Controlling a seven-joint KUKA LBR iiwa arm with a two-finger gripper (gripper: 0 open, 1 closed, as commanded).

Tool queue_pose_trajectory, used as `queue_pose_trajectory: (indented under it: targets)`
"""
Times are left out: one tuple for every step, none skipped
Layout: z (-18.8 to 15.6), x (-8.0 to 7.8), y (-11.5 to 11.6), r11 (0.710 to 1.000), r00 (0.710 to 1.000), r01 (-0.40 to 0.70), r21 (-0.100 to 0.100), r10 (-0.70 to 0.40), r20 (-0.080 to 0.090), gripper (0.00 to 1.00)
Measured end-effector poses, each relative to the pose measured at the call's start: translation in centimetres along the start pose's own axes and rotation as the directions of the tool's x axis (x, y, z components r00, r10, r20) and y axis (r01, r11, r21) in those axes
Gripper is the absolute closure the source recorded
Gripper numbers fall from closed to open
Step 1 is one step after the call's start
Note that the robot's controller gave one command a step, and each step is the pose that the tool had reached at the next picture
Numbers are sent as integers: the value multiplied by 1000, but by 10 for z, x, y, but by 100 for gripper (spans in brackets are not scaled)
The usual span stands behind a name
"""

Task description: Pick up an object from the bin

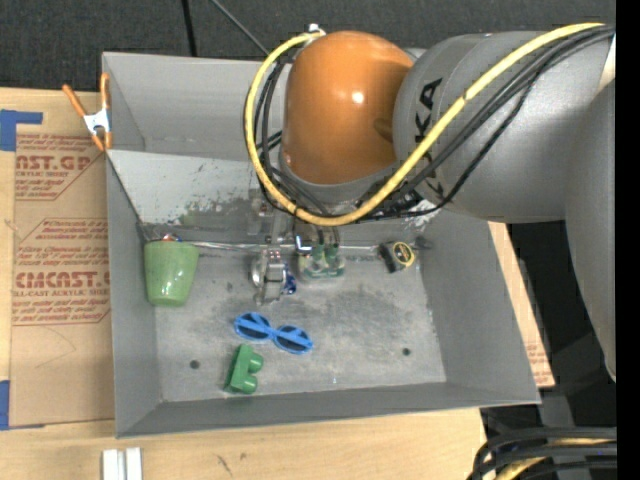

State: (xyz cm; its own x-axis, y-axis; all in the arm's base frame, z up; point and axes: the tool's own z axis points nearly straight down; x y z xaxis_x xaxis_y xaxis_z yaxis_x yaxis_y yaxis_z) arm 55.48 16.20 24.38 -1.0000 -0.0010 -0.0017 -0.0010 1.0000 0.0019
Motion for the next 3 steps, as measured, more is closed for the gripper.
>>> queue_pose_trajectory:
  targets:
    - [154, 18, -13, 962, 962, 272, 1, -272, -7, 0]
    - [174, 44, -31, 953, 953, 304, 1, -304, -2, 0]
    - [173, 43, -30, 953, 953, 304, -1, -304, 0, 100]
